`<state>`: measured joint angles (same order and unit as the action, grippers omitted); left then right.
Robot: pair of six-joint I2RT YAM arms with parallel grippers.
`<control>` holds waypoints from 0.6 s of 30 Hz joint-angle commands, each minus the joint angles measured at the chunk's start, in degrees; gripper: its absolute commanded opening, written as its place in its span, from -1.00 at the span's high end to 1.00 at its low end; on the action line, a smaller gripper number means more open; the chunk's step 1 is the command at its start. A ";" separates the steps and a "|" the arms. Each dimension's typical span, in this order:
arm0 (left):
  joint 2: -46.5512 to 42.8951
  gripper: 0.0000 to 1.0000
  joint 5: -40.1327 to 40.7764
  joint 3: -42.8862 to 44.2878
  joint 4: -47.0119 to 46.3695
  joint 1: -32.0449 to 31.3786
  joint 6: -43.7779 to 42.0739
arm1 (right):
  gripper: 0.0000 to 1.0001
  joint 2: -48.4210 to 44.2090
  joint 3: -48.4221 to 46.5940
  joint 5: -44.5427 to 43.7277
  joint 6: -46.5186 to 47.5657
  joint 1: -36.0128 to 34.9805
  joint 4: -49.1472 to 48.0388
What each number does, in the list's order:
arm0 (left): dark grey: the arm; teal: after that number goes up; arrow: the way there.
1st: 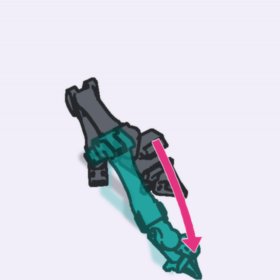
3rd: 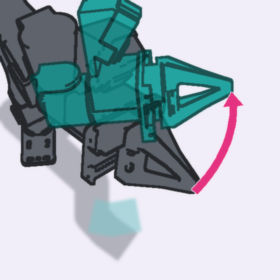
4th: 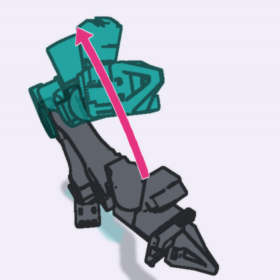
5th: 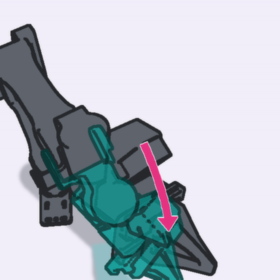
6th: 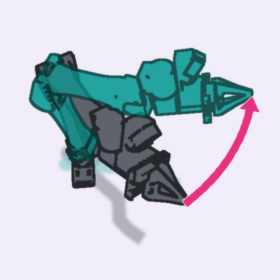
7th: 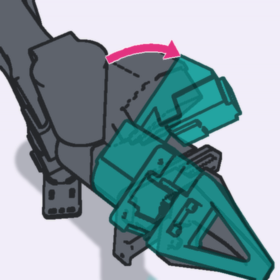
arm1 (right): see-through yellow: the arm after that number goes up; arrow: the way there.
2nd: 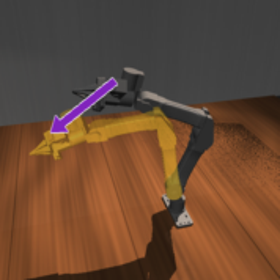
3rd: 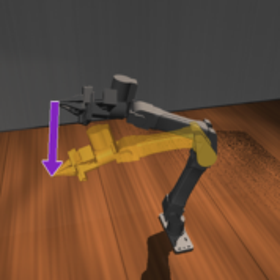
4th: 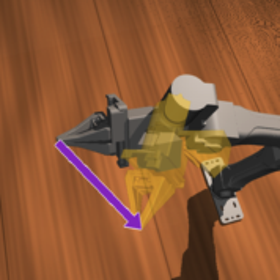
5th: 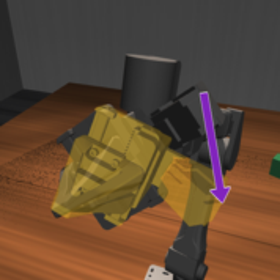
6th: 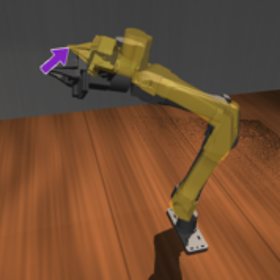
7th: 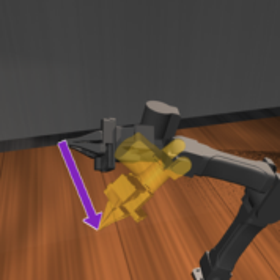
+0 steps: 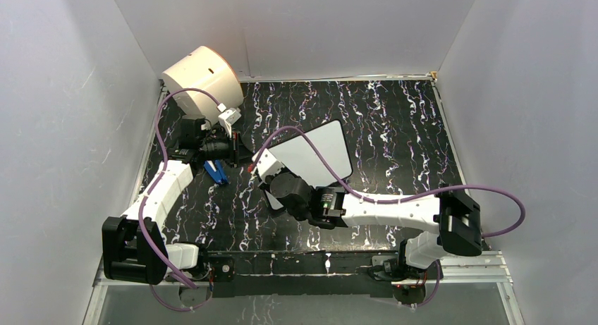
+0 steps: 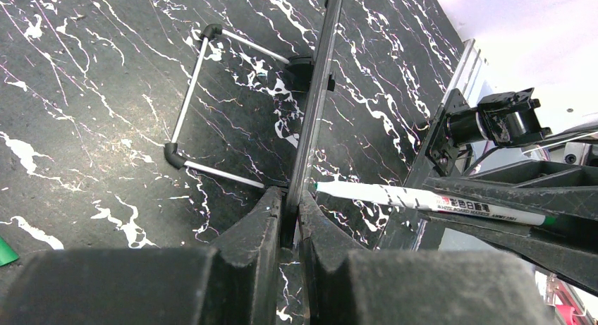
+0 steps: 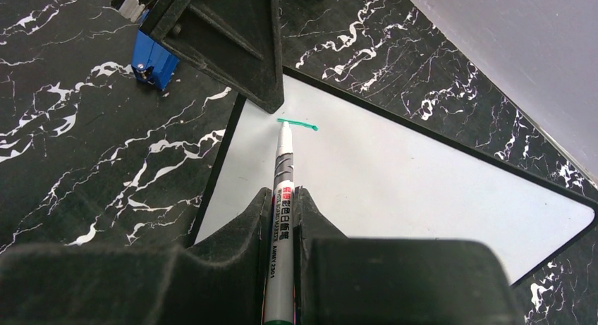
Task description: Write a sentence on the whiteboard
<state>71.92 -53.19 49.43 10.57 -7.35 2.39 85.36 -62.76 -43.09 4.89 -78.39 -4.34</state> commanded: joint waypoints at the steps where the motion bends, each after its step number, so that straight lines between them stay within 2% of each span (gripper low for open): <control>1: 0.34 1.00 2.26 0.28 2.79 -0.29 -0.19 | 1.00 0.93 -1.55 -0.26 -0.54 0.15 -2.03; 18: 0.50 1.00 1.77 0.40 2.76 -0.29 -0.19 | 1.00 1.17 -1.59 -1.47 -0.77 0.18 -3.99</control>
<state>71.94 -53.17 49.43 10.55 -7.35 2.52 86.85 -62.78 -43.13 4.71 -78.39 -4.47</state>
